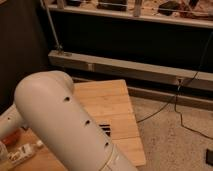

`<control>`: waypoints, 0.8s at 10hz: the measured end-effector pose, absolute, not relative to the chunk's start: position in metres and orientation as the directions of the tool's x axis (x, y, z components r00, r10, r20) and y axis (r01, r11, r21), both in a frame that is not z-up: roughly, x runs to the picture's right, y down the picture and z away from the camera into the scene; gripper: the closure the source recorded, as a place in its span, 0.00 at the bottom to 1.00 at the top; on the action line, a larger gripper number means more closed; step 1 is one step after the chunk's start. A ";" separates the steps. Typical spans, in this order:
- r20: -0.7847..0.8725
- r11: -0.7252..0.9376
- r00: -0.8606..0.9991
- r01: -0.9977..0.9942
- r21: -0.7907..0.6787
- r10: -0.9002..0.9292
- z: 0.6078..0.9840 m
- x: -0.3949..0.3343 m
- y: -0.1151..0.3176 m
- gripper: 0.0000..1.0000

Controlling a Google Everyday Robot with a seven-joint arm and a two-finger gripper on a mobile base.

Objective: Place the bottle in the ceramic bowl

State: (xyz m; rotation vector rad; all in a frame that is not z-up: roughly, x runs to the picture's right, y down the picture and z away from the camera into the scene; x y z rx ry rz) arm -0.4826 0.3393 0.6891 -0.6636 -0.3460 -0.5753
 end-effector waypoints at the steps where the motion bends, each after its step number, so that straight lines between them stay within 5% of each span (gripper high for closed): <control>1: 0.477 0.637 0.787 0.606 -0.477 -0.391 0.690 -0.480 0.337 1.00; 8: 0.489 0.689 0.791 0.585 -0.427 -0.368 0.649 -0.474 0.276 1.00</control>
